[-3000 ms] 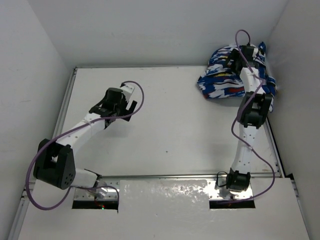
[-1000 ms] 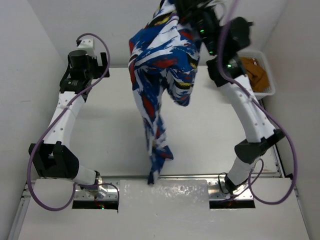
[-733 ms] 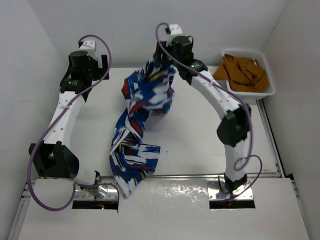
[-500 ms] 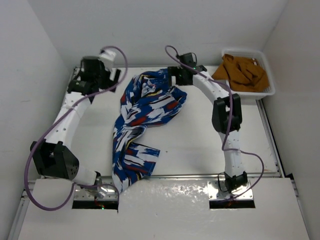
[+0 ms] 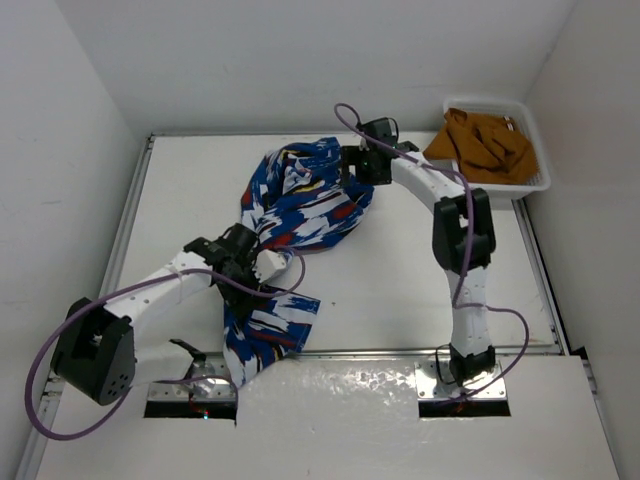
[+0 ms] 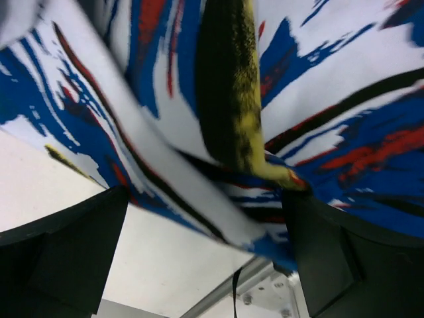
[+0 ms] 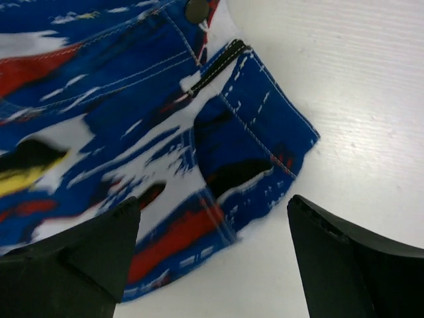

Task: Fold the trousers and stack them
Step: Flatten the trousers out

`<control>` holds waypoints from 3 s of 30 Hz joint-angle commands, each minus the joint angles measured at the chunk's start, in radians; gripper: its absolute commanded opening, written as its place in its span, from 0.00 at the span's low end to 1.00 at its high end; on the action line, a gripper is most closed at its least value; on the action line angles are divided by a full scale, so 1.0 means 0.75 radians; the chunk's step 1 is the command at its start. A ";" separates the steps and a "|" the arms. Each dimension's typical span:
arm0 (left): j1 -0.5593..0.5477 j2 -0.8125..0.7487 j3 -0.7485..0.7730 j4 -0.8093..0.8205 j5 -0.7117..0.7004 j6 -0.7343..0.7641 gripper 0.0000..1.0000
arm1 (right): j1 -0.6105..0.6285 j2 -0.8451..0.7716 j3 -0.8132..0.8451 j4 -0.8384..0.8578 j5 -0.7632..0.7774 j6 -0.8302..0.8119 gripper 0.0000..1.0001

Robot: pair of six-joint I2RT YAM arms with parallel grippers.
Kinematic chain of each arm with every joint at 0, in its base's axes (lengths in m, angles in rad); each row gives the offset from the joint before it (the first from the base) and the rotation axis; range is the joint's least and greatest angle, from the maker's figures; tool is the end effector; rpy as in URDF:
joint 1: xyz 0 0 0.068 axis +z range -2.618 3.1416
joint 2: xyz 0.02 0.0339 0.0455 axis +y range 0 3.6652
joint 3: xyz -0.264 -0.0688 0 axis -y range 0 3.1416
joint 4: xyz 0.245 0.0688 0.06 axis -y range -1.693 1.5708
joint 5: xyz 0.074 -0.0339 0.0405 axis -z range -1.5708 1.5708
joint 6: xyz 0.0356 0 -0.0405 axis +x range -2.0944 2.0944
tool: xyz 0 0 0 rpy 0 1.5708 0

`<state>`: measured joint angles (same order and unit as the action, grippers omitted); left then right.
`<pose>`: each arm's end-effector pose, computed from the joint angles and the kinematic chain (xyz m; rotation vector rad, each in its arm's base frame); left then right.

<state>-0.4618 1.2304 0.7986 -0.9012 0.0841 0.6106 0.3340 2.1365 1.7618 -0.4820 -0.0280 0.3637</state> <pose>0.1824 -0.0941 0.2079 1.4924 2.4828 -0.0958 0.4562 0.1594 0.2197 0.0237 2.4575 0.3457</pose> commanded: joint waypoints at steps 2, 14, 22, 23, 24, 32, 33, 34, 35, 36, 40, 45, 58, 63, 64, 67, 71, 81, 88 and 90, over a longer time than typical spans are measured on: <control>-0.033 0.004 -0.138 0.242 -0.237 -0.024 1.00 | -0.010 0.270 0.209 -0.026 0.000 0.092 0.87; 0.075 0.020 -0.043 0.482 -0.742 -0.092 0.00 | -0.012 0.291 -0.056 0.199 0.088 0.167 0.00; 0.677 0.128 0.485 0.633 -0.505 0.071 0.08 | -0.163 -0.293 -0.695 0.327 0.242 0.208 0.00; 0.677 0.175 0.510 0.653 -0.438 0.100 0.27 | -0.167 -0.339 -0.741 0.378 0.226 0.202 0.00; 0.675 0.204 0.538 0.664 -0.397 0.100 0.45 | -0.167 -0.373 -0.768 0.389 0.213 0.194 0.00; 0.789 0.971 1.531 0.107 -0.320 -0.245 0.62 | -0.216 -0.360 -0.548 0.150 0.111 0.249 0.00; 0.816 1.006 1.729 -0.018 -0.203 -0.239 0.56 | -0.230 -0.343 -0.448 0.109 0.083 0.247 0.17; 0.822 1.004 1.731 -0.100 -0.097 -0.215 0.53 | -0.241 -0.327 -0.404 0.036 0.064 0.239 0.30; 0.828 0.889 1.656 -0.146 0.113 -0.118 0.53 | -0.251 -0.313 -0.368 0.001 0.048 0.233 0.43; 0.834 0.802 1.406 -0.148 0.206 -0.026 0.53 | -0.269 -0.316 -0.343 -0.022 0.044 0.237 0.67; 0.837 0.292 0.726 -0.181 0.301 0.402 0.60 | -0.320 -0.390 -0.457 -0.014 0.005 0.258 0.82; 0.830 0.014 0.196 -0.183 0.142 0.624 0.91 | -0.319 -0.333 -0.537 0.015 -0.071 0.255 0.79; 0.835 0.245 -0.071 0.578 0.074 0.166 0.95 | -0.208 -0.069 -0.482 -0.016 0.007 0.290 0.79; 0.835 0.272 -0.077 0.588 0.180 0.082 0.47 | -0.212 -0.034 -0.539 0.109 -0.077 0.372 0.26; 0.837 0.274 -0.051 0.580 0.184 0.072 0.35 | -0.214 -0.055 -0.523 0.113 -0.073 0.388 0.16; 0.867 0.282 0.068 0.588 0.038 0.002 0.00 | -0.226 -0.169 -0.484 0.105 0.031 0.378 0.00; 1.041 0.284 0.407 0.584 -0.202 0.045 0.00 | -0.282 -0.389 -0.451 -0.034 0.193 0.278 0.00; 1.090 0.223 0.921 0.267 -0.186 0.738 0.00 | -0.321 -0.934 -0.537 -0.388 0.399 0.061 0.00; 1.066 0.186 0.725 0.167 -0.251 0.740 0.00 | -0.321 -0.861 -0.461 -0.533 0.322 0.014 0.00; 1.060 0.182 0.666 0.084 -0.268 0.750 0.00 | -0.323 -0.808 -0.419 -0.521 0.303 0.004 0.00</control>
<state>0.3408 1.3861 1.3224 -0.7593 -0.0811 1.1370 0.0998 1.4960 1.3808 -0.8558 0.1982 0.4004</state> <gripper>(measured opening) 0.010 0.023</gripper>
